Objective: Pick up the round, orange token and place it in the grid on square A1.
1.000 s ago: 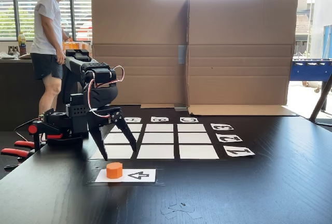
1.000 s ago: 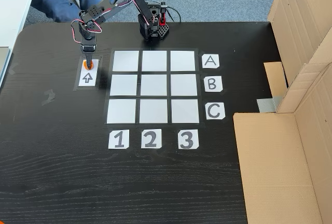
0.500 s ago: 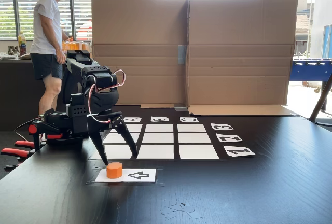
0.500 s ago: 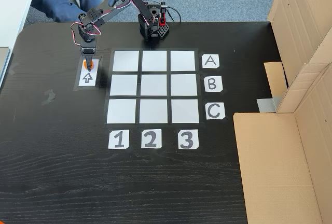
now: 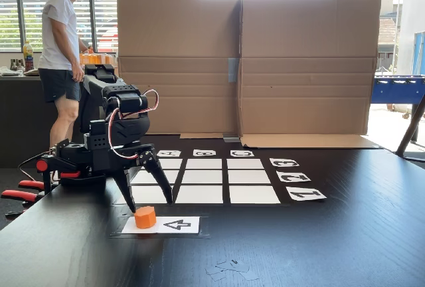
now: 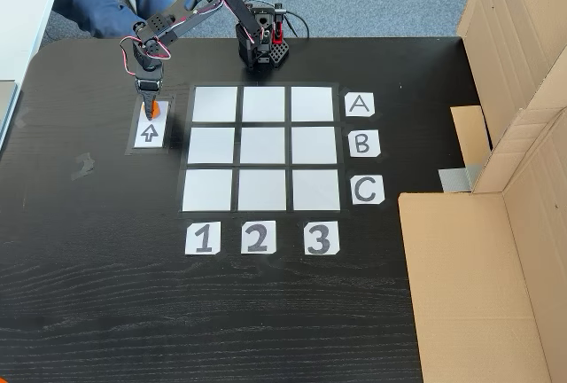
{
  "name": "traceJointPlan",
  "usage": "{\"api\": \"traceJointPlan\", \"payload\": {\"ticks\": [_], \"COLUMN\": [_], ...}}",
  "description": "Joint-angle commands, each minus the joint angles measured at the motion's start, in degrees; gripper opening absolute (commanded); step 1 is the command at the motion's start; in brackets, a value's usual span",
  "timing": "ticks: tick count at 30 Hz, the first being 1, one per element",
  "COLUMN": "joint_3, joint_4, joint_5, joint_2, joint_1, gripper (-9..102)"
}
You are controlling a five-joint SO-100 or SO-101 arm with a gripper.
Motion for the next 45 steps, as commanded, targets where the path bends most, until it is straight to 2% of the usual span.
{"api": "traceJointPlan", "payload": {"ticks": [1,28,45], "joint_3": [-0.35,4.22,4.92], "joint_4": [0.18,-0.18,-2.37], "joint_5": [0.35,1.93,2.37], "joint_2": [3.34,7.65,2.37], "joint_1": [0.44,0.09,1.23], "gripper": [30,29,29]}}
